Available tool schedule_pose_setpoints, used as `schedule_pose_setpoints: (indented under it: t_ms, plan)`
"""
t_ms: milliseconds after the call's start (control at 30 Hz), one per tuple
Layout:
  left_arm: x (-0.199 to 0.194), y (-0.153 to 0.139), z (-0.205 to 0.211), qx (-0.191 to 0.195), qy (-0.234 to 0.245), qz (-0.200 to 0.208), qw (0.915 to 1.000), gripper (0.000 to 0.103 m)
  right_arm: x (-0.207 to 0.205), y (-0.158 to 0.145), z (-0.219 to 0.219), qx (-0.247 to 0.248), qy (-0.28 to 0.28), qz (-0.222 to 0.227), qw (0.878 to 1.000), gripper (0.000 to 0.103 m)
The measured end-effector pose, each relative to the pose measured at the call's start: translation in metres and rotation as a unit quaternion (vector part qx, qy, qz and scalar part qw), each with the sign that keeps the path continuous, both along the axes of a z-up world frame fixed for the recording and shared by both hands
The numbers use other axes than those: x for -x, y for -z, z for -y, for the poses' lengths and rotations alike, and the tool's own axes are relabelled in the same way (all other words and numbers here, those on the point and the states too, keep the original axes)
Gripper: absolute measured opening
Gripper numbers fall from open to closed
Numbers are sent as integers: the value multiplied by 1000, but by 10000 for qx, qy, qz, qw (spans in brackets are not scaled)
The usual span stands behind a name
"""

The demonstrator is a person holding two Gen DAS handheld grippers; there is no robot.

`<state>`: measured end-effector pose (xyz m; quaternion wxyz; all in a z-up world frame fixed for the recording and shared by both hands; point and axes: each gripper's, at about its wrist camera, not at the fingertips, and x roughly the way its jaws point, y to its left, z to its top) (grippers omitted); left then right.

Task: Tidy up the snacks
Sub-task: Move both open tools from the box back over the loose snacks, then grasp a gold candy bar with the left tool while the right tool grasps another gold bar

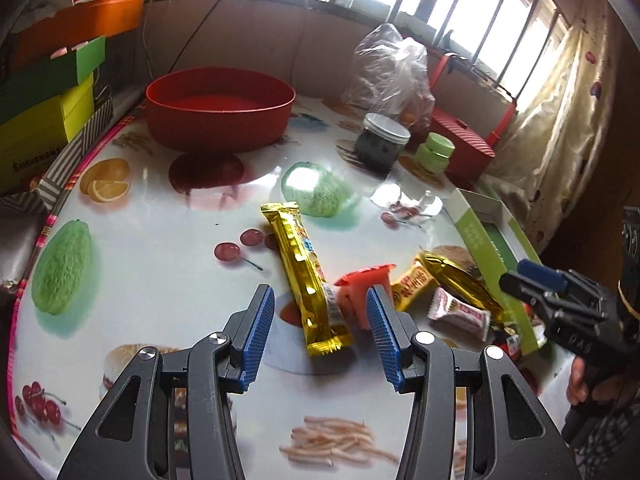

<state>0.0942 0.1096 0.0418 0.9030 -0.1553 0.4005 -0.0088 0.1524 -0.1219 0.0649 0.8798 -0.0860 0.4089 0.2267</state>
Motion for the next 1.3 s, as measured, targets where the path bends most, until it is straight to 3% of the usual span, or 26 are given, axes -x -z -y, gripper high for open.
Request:
schedule_pose_setpoints:
  t_ms: [267, 433, 800, 900, 1033, 1300]
  plan:
    - [-32, 20, -5, -10, -57, -391, 9992, 49, -14, 17, -11, 360, -156, -7, 9992, 49]
    - [-41, 25, -3, 86, -38, -413, 9991, 49, -20, 27, -25, 591, -374, -3, 9976, 49]
    - [-54, 33, -2, -256, -147, -555, 9980, 49, -29, 45, -31, 620, -350, -188, 9973, 40]
    - [-57, 32, 6, -573, -80, -510, 9970, 49, -30, 48, -32, 611, -369, -246, 9972, 34]
    - [-57, 34, 6, -419, -15, -509, 9978, 49, -29, 49, -34, 621, -356, -201, 9972, 31]
    - [-54, 35, 8, -637, -56, -486, 9968, 49, -27, 49, -34, 573, -300, -191, 9977, 25]
